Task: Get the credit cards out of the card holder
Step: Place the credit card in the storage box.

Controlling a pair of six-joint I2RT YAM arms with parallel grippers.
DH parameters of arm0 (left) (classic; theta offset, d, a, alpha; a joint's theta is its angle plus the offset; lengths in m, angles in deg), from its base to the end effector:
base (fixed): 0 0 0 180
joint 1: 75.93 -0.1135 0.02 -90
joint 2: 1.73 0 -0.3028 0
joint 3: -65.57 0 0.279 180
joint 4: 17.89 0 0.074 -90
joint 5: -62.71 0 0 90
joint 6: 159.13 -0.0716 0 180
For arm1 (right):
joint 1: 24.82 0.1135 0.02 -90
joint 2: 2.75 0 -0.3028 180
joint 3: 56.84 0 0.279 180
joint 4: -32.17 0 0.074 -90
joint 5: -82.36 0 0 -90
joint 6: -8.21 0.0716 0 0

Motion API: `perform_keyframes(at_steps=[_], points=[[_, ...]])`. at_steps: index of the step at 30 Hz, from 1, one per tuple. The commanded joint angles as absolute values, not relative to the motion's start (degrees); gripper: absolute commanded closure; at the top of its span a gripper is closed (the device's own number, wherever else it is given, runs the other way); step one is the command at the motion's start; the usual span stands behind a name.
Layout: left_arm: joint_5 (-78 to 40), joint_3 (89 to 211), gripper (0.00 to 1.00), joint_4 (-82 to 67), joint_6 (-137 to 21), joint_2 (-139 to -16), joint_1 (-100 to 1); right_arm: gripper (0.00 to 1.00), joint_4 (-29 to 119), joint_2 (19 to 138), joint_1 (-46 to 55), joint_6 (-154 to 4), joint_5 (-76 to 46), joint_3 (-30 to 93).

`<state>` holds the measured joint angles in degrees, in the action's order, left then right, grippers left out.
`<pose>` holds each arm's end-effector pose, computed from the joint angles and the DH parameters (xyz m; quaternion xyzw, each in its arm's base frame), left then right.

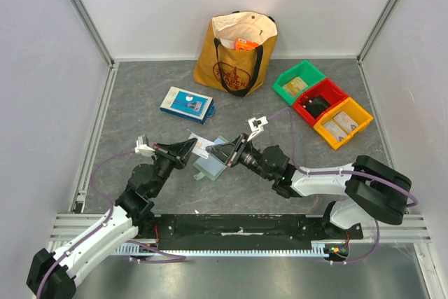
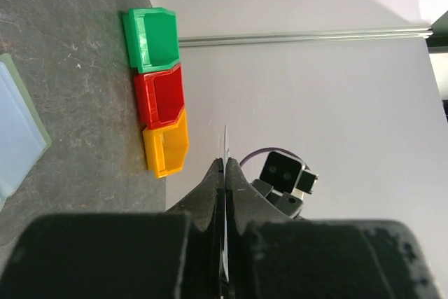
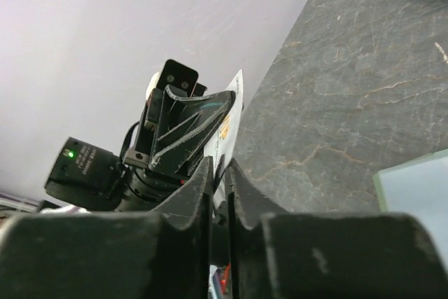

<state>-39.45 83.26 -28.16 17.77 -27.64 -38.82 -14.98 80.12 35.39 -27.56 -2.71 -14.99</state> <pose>0.1428 -0.0891 0.2111 -0.3598 0.5942 -0.5973 0.4008 0.1730 0.2898 0.2464 -0.0029 0.6684 0.6093 0.4266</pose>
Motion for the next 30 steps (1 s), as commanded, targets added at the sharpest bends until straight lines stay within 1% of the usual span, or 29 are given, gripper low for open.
perform_keyframes(at_steps=[1,2,3,4,5,6,8,11,13,15,17,20,22,25,29,30], points=[[-38.2,82.5,0.98,-32.5,18.4,-29.0,-38.7,0.93,-18.7,80.0,34.0,-25.1,-3.2,-13.5],[-38.2,82.4,0.98,-32.7,18.0,-29.1,-38.7,1.0,-18.5,79.8,33.5,-25.1,-3.2,-13.8],[-38.1,82.6,0.98,-32.7,17.4,-29.0,-38.7,1.0,-18.3,79.5,33.1,-24.8,-3.2,-14.2],[-37.9,82.9,0.96,-32.6,16.2,-29.1,-38.7,1.0,-18.2,79.1,32.7,-24.6,-3.2,-14.6],[-37.6,83.4,0.89,-31.8,14.7,-29.1,-38.8,1.0,-18.0,78.8,32.2,-24.5,-3.5,-15.1],[-37.2,84.5,0.77,-31.0,13.3,-29.0,-38.7,1.0,-17.6,78.4,31.8,-24.5,-3.8,-15.3],[-36.8,86.8,0.59,-27.3,10.2,-29.2,-38.7,1.0,-15.6,77.0,30.8,-24.6,-4.1,-15.7],[-36.8,90.0,0.41,-20.4,4.6,-28.8,-38.8,1.0,-8.7,73.6,28.9,-26.8,-4.7,-15.2],[-37.6,93.0,0.34,-14.8,0.3,-28.4,-38.8,1.0,-2.5,70.6,27.0,-28.4,-4.7,-14.7],[-38.6,96.9,0.3,-8.2,-5.1,-28.3,-39.4,1.0,4.8,66.8,24.7,-30.1,-4.5,-14.4],[-39.6,102.0,0.29,-1.1,-11.4,-28.9,-39.9,1.0,13.3,62.7,21.7,-32.3,-3.9,-13.7],[-39.1,110.1,0.24,8.8,-21.8,-32.4,-41.1,1.0,27.8,56.5,15.1,-36.2,-2.7,-11.9],[-37.8,114.9,0.21,14.1,-28.2,-35.0,-42.7,1.0,35.4,53.2,7.9,-38.8,-3.6,-10.5],[-33.3,119.2,0.18,18.9,-33.5,-36.9,-46.4,1.0,46.8,49.6,-2.5,-42.8,-5.5,-7.1],[-21.6,124.5,0.14,24.4,-40.1,-39.2,-55.3,1.0,58.5,49.8,-18.8,-47.7,-9.1,-1.4],[-21.1,125.3,0.14,25.1,-41.9,-40.0,-56.3,1.0,59.8,50.2,-22.8,-48.5,-10.3,-0.4]])
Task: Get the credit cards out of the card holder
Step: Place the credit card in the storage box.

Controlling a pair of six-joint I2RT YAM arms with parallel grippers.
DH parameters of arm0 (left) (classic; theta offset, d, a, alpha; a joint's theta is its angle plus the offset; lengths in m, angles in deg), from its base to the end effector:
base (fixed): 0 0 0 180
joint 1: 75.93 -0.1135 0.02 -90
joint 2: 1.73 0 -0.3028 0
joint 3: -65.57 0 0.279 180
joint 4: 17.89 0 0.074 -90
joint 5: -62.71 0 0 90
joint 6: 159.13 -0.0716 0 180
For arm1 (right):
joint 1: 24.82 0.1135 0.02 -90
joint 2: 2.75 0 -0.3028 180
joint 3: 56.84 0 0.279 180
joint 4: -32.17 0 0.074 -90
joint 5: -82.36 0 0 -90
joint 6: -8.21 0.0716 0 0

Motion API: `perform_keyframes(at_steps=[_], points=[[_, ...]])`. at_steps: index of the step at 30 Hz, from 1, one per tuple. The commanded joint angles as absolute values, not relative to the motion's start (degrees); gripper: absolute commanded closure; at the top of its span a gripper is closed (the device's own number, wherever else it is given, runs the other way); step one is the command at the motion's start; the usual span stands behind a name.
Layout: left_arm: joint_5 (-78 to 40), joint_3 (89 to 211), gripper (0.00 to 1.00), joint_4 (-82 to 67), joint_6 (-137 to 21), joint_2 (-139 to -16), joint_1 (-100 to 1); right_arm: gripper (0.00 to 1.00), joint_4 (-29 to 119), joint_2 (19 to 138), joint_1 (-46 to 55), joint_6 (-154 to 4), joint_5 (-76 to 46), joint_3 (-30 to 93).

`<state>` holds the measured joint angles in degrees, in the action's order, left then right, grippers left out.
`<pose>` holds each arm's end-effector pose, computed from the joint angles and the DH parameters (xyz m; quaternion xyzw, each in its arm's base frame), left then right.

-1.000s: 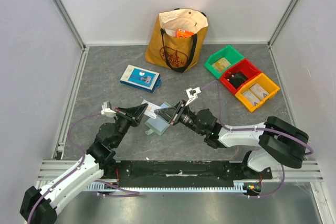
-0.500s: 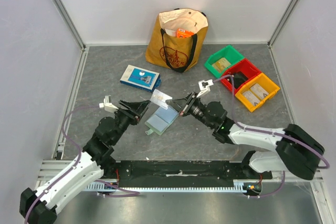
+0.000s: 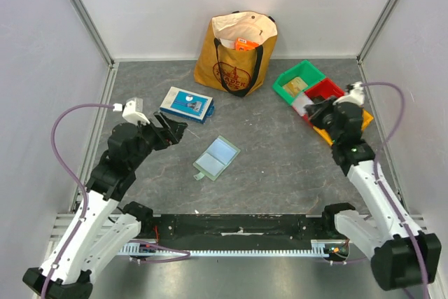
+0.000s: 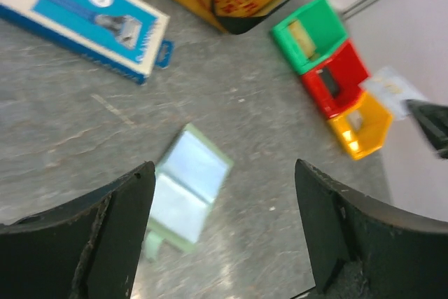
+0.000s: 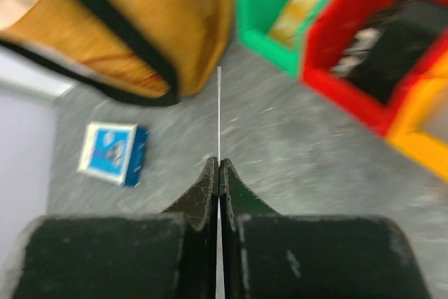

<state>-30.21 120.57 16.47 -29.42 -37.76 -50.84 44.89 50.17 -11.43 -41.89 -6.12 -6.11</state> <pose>0.1639 -0.0727 0.3437 -0.1165 0.7867 -0.3075 0.5224 0.2504 0.0576 0.3070 0.1896 0.7698 0.2639 0.5493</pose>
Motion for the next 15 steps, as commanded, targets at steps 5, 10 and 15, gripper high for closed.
perform_keyframes(at_steps=[5,10,15], points=[[-25.6,122.7,0.11,21.1,-45.3,-39.5,-55.8,1.0,60.8,56.3,-36.1,-49.4,-8.7,3.0],[-31.2,120.3,0.1,23.4,-46.3,-37.7,-55.7,1.0,60.8,64.9,-41.3,-49.2,-9.8,5.5],[-34.8,120.5,0.09,24.5,-47.2,-37.0,-55.7,1.0,60.4,72.6,-41.6,-50.0,-11.3,6.8]])
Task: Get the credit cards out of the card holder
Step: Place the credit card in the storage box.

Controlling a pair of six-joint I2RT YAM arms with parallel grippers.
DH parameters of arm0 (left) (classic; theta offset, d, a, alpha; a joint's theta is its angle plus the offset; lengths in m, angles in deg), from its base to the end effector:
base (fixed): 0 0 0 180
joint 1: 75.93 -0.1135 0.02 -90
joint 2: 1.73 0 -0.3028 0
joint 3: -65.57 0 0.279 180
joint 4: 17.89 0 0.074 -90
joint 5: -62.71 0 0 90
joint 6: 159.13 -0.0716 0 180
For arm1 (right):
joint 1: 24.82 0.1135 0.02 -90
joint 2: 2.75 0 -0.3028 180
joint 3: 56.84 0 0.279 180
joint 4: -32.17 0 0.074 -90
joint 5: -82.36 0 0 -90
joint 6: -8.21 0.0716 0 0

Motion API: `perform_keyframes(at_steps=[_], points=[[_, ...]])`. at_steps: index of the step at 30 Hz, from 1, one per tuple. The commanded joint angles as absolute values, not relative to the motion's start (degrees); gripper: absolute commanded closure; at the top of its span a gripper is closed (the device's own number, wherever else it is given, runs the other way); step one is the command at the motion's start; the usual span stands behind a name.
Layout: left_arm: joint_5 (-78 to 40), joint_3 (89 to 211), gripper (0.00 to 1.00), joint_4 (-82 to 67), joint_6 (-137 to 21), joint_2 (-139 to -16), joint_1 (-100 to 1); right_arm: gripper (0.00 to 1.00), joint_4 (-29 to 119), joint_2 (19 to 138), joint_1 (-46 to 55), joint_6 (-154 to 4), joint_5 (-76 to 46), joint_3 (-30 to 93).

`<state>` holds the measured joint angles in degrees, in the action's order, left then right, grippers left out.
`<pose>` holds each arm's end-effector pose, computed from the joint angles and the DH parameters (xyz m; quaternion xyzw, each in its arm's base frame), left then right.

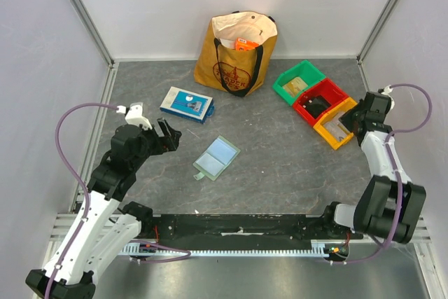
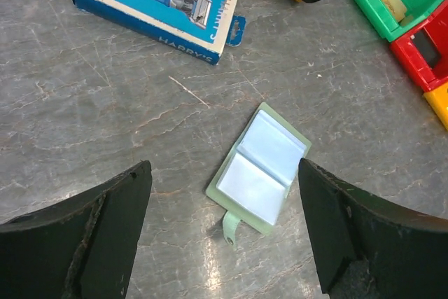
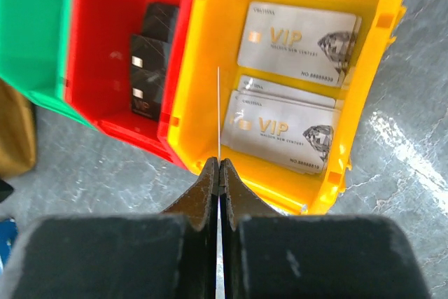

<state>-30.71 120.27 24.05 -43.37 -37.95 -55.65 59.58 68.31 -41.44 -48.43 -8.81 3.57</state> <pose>0.1645 -0.0562 0.3229 -0.0563 0.8340 -0.1915 0.5144 0.2980 -0.0874 0.2586 0.3757 0.8167 0.0728 0.4319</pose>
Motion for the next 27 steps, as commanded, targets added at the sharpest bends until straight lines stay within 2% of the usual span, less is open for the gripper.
perform_keyframes(at_steps=[1,10,12,14,21,27], points=[[-34.8,120.4,0.09,24.4,-47.2,-36.9,-55.7,1.0,60.4,73.7,-41.6,-50.3,-11.9,7.1],[-35.8,120.3,0.1,24.8,-47.6,-37.1,-56.0,1.0,59.2,81.8,-42.6,-52.6,-18.8,9.5],[-35.8,120.2,0.1,24.7,-47.5,-37.2,-56.1,0.78,59.4,81.0,-42.7,-52.5,-16.0,9.3],[-36.0,120.2,0.1,24.7,-47.4,-37.1,-56.5,0.65,60.1,79.6,-42.7,-52.8,-11.8,9.0],[-36.2,120.3,0.1,24.7,-47.2,-37.4,-58.6,0.3,61.9,69.8,-42.7,-54.4,-0.4,8.9],[-36.2,120.5,0.1,24.5,-47.3,-36.9,-60.4,0.11,62.3,60.4,-42.5,-54.7,-1.4,9.4]])
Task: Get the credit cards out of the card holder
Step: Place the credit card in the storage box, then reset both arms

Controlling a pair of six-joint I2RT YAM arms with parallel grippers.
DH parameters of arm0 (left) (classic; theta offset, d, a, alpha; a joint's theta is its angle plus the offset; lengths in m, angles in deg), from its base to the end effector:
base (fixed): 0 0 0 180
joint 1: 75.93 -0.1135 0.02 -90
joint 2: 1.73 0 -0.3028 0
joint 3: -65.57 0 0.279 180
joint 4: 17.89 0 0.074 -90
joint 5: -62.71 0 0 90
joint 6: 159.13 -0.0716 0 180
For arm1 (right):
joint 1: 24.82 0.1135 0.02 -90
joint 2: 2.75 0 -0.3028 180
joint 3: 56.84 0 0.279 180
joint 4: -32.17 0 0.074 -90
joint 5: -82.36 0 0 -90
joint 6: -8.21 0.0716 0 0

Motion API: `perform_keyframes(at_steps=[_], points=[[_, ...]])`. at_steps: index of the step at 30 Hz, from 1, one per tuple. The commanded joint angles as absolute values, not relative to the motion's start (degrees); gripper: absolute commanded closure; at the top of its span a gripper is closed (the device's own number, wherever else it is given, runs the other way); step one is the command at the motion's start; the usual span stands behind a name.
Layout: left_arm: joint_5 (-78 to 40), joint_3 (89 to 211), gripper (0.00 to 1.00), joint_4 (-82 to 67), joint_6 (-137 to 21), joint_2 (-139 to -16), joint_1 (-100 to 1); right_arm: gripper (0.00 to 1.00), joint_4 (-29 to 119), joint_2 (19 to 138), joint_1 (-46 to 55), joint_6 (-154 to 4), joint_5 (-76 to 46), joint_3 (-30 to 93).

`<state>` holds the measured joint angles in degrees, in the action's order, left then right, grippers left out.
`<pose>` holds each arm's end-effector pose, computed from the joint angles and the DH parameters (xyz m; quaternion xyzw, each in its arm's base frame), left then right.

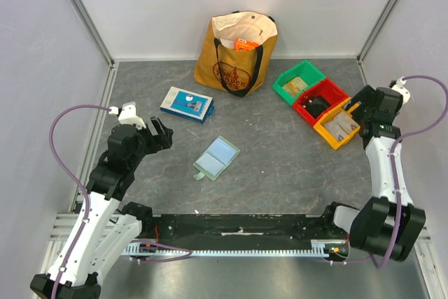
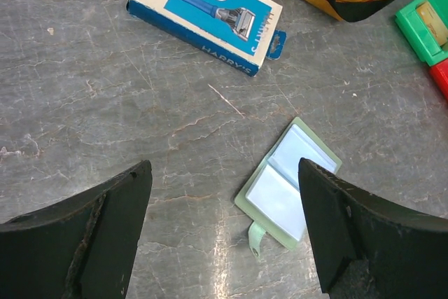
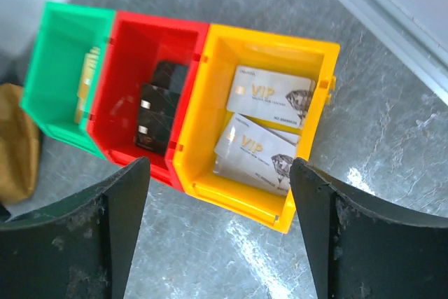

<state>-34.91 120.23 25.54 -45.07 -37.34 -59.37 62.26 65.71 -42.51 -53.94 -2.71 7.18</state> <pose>0.1653 -0.0392 0.3210 -0.0908 0.8345 -0.1353 0.5264 0.2903 -0.0991 0.2912 0.3607 0.8076 0.0033 0.4665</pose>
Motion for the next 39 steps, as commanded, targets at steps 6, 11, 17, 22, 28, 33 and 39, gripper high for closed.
perform_keyframes(at_steps=[6,11,17,22,28,33,39], points=[[-40.2,120.3,0.09,23.3,-46.7,-33.3,-60.7,0.02,61.2,49.0,-40.3,-55.4,-2.4,8.8],[-43.6,122.4,0.09,25.6,-45.8,-26.7,-60.7,0.02,62.5,42.2,-31.9,-60.3,6.4,10.9],[-47.7,126.9,0.09,28.9,-46.7,-17.0,-60.6,0.02,60.2,30.8,-23.6,-61.6,13.1,7.0],[-51.4,126.9,0.09,28.0,-48.6,-7.5,-60.6,0.02,56.3,20.8,-19.0,-61.3,16.7,0.3],[-54.4,123.8,0.09,27.1,-47.3,3.2,-60.7,0.02,51.5,12.1,-15.9,-63.5,21.7,-4.9],[-54.0,122.9,0.09,28.1,-45.6,3.0,-60.5,0.02,51.4,8.9,-15.2,-64.5,22.1,-5.7],[-53.5,121.6,0.09,27.4,-44.3,2.5,-60.6,0.02,50.7,7.5,-13.4,-65.6,24.2,-7.2]])
